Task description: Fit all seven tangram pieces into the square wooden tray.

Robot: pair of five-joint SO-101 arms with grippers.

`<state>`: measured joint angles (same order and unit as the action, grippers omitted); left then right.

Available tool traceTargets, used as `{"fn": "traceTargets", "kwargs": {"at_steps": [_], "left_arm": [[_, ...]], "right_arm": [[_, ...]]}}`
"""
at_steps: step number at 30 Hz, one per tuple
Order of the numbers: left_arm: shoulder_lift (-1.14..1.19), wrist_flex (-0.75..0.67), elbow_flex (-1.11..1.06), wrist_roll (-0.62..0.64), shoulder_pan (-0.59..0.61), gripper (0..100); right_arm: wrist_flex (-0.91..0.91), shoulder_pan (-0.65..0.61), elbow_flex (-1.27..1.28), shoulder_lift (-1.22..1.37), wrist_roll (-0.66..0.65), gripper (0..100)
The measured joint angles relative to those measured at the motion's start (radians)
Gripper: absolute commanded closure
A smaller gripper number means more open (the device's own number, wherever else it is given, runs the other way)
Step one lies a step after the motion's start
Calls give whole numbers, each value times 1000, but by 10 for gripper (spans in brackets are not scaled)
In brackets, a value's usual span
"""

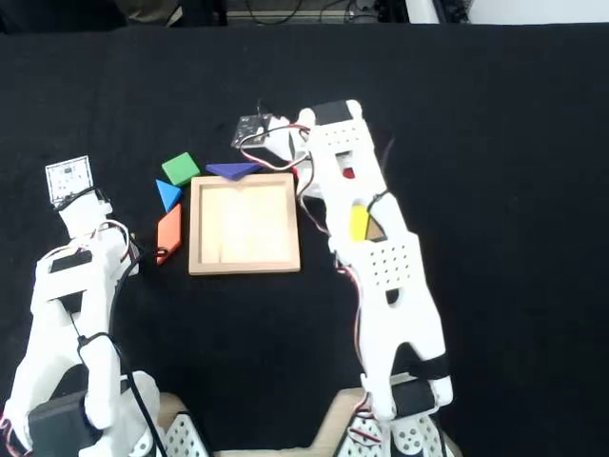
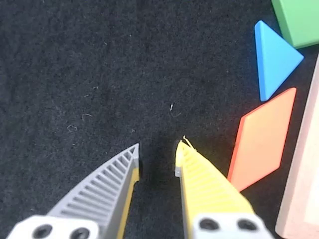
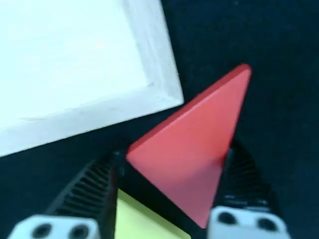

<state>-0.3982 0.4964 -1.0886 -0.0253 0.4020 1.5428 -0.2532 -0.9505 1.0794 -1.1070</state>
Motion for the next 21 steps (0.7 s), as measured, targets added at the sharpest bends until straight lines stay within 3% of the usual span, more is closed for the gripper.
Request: {"fn": "traceTargets", "kwargs": {"at_steps": [8,16,21], "left_arm": [[0,0,0,0,0,870],[0,0,0,0,0,872],[0,0,0,0,0,873]], "right_arm": [[8,18,-77,21,-6,988],[187,18,-408,29,11,988],[187,18,-420,-101,35,988]]}}
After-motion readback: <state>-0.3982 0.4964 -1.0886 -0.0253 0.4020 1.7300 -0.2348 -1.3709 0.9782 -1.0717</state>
